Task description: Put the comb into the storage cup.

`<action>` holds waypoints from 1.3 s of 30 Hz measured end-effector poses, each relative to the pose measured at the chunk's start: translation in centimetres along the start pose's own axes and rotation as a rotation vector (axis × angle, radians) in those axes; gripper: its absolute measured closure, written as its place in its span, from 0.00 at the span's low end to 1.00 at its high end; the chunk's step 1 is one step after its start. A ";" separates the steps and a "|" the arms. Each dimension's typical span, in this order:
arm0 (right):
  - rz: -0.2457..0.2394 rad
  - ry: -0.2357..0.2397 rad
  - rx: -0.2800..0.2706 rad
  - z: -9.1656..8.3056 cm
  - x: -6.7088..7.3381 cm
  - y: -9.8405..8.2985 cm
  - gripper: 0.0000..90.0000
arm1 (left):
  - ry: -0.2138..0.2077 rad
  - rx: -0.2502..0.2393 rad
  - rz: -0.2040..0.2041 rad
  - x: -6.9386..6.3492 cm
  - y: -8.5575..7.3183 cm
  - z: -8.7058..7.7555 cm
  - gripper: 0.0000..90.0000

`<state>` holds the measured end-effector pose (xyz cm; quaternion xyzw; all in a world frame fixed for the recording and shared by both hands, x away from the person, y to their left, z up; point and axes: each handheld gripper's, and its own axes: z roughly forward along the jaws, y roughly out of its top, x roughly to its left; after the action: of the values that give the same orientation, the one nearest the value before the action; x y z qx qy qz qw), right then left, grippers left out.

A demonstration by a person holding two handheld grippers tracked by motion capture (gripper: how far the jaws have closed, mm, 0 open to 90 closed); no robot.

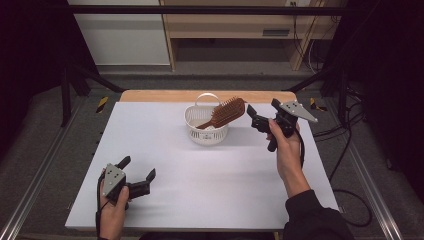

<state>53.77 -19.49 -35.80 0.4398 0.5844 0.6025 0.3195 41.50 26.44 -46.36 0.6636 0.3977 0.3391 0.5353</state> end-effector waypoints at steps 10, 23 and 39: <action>-0.009 -0.004 -0.004 -1.4 -0.9 0.1 0.05 | 0.014 -0.010 -0.007 0.6 -0.1 -0.4 0.02; -0.021 0.006 -0.015 -3.5 -1.9 0.4 0.03 | 0.033 -0.024 -0.025 1.0 -0.2 -0.9 0.02; -0.043 -0.016 0.006 -6.4 -3.9 -0.7 0.03 | 0.069 -0.044 -0.058 2.4 -0.3 -2.1 0.02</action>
<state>49.52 -25.62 -36.70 0.4327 0.5929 0.5905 0.3356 40.69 29.54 -46.22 0.6278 0.4271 0.3549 0.5455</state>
